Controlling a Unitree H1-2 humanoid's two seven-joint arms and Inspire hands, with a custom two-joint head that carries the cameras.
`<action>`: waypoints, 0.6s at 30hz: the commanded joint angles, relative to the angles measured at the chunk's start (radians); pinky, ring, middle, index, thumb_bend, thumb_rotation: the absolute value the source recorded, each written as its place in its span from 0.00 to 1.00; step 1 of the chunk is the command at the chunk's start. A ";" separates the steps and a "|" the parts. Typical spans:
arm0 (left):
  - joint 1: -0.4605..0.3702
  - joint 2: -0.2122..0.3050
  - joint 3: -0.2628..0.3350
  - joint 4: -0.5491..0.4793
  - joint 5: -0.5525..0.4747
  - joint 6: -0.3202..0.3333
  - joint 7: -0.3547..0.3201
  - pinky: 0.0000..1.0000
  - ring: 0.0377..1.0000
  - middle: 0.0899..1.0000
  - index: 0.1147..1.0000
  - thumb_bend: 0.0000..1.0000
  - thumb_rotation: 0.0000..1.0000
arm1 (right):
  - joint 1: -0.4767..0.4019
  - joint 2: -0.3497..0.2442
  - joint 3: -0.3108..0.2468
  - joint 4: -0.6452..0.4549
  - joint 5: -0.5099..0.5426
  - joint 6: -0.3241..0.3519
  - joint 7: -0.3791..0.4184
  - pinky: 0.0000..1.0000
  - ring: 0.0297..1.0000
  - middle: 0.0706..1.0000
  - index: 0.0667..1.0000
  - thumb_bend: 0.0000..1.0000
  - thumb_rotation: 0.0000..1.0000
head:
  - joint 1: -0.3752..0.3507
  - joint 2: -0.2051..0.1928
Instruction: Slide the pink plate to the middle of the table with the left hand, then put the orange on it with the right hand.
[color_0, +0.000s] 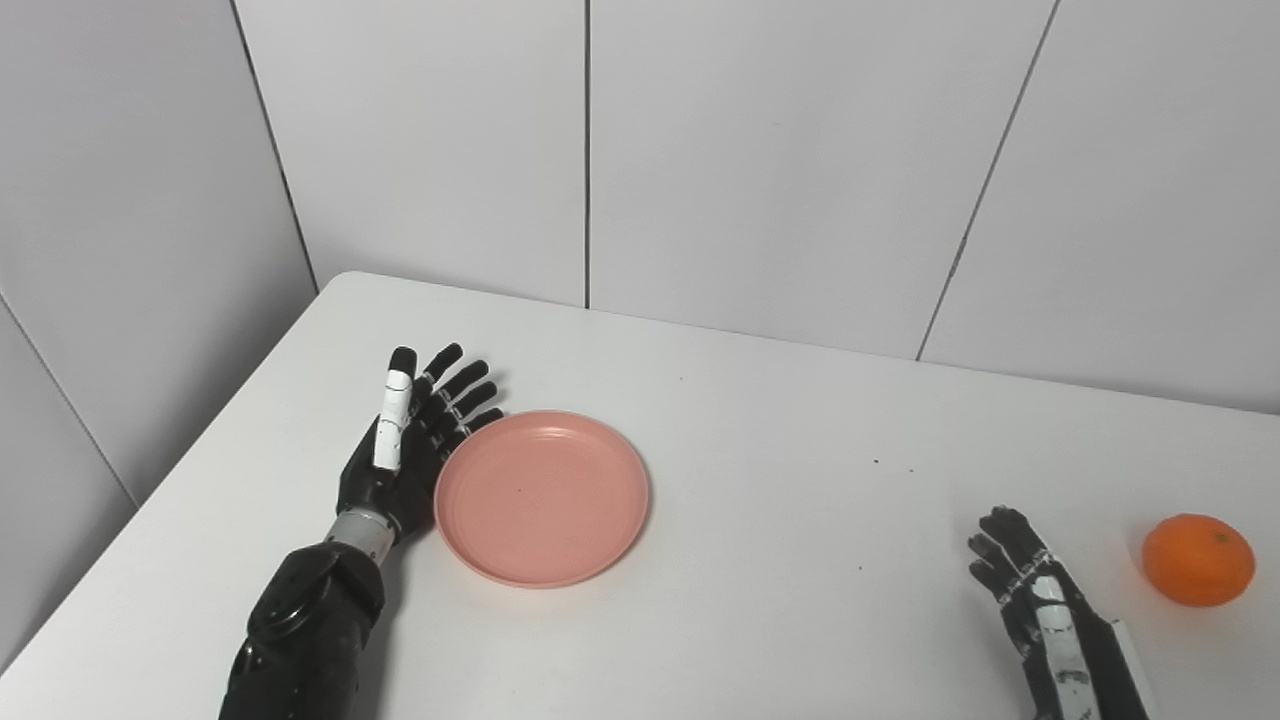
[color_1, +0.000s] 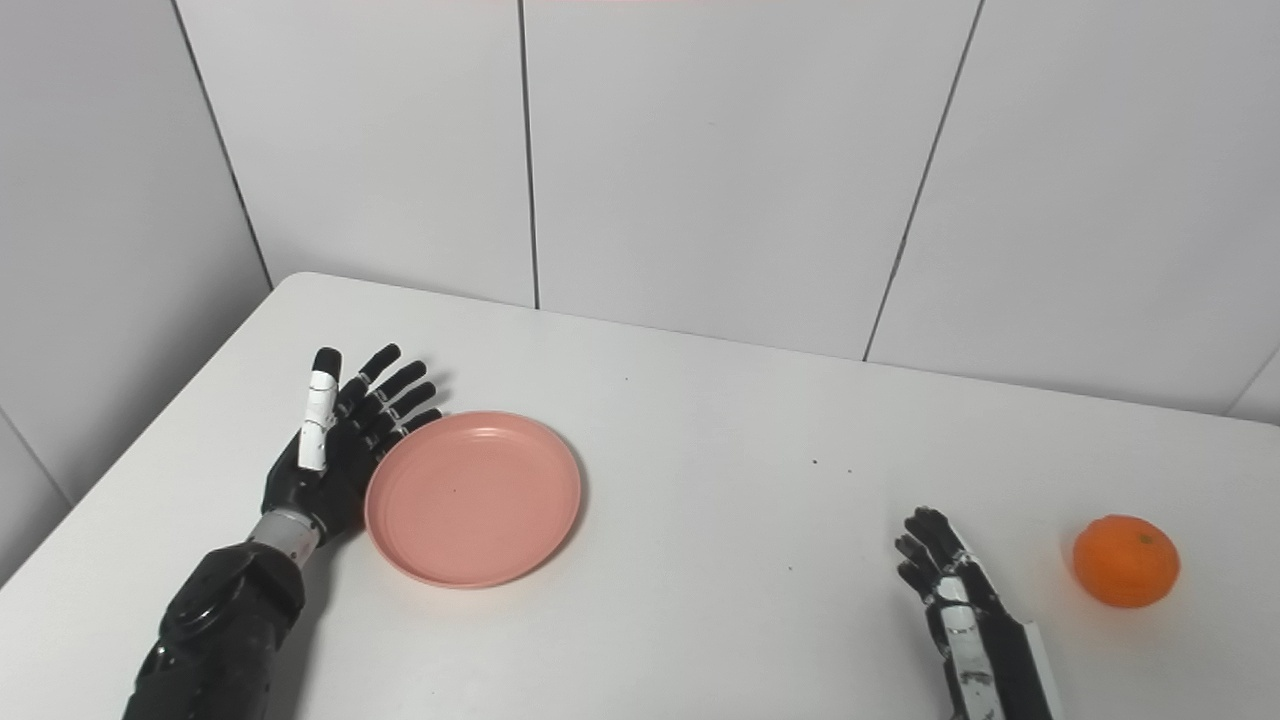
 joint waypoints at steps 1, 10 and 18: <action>0.002 -0.004 -0.010 -0.012 0.016 0.023 0.020 0.77 0.85 0.84 0.89 0.90 0.81 | 0.063 0.038 0.023 0.047 0.002 0.026 -0.004 0.92 0.89 0.89 0.86 0.82 0.84 | -0.002 0.003; 0.019 -0.060 -0.029 -0.034 0.028 0.039 0.065 0.81 0.87 0.85 0.88 0.88 0.82 | 0.063 0.049 0.028 0.031 -0.018 0.031 -0.013 0.90 0.87 0.87 0.84 0.81 0.83 | -0.038 0.022; 0.023 -0.090 -0.039 -0.068 0.022 0.061 0.088 0.84 0.88 0.85 0.91 0.88 0.84 | 0.057 0.065 0.049 0.018 -0.044 0.047 -0.031 0.90 0.87 0.87 0.83 0.82 0.83 | -0.131 0.052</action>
